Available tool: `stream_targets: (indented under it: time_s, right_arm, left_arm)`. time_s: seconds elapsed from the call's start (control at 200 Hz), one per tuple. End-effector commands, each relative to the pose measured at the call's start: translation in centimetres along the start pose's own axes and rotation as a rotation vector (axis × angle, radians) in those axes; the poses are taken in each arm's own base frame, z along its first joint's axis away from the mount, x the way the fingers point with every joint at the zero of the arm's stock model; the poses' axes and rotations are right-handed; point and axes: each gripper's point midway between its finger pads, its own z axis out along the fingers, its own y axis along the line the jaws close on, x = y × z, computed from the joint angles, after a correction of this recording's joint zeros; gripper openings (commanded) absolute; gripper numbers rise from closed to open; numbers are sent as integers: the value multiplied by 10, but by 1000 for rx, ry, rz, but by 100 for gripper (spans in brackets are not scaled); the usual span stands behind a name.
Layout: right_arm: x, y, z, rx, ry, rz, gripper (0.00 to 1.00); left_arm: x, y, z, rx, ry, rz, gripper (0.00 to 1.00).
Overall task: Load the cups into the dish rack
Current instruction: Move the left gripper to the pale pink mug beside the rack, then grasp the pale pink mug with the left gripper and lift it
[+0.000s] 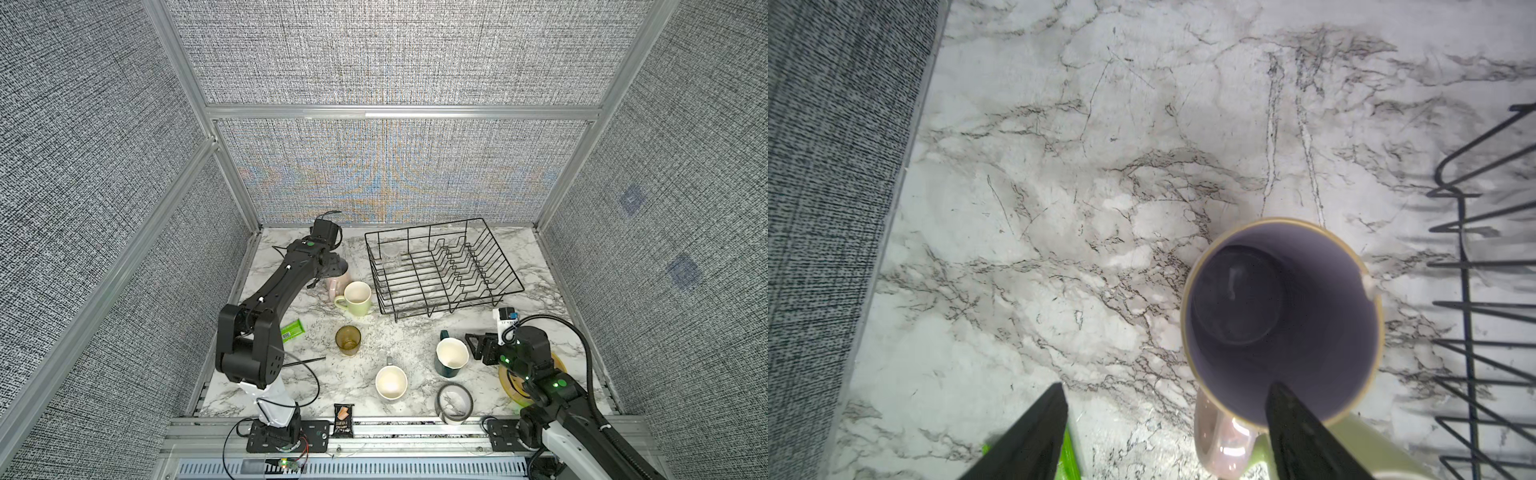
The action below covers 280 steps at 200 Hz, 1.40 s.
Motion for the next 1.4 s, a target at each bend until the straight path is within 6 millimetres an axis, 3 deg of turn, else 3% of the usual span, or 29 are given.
stream_targets:
  time_s: [0.0,0.19,0.355,0.45,0.53,0.65,0.775,0.9,1.211,1.291,1.396]
  right_arm:
    - [-3,0,-1,8,-10,3,75]
    - [-3,-1,1,14,1,4,75]
    - [-3,-2,2,18,1,4,75]
    - [-2,-2,2,21,4,5,75]
    - [-2,-2,3,21,5,4,75]
    - [-3,-2,2,25,2,5,75]
    - [-2,-3,3,26,5,5,75]
    - [-2,-2,3,24,4,5,75]
    - [-5,-8,-1,62,-6,16,76]
    - [-11,-13,-5,100,-29,11,77]
    - [-25,-6,-13,86,-55,-38,77]
  left_arm:
    - [-4,6,14,2,31,-78,74]
    - [2,8,39,31,86,-121,60]
    - [8,-4,56,97,143,-116,58]
    - [11,-6,64,98,168,-114,41]
    - [12,-6,67,95,175,-113,36]
    - [13,-3,65,91,179,-104,19]
    - [12,0,55,89,156,-102,13]
    - [9,7,40,82,121,-109,0]
    - [-1,15,-19,145,9,-135,0]
    - [-3,15,-39,187,-31,-145,0]
    - [-5,11,-67,268,-81,-162,0]
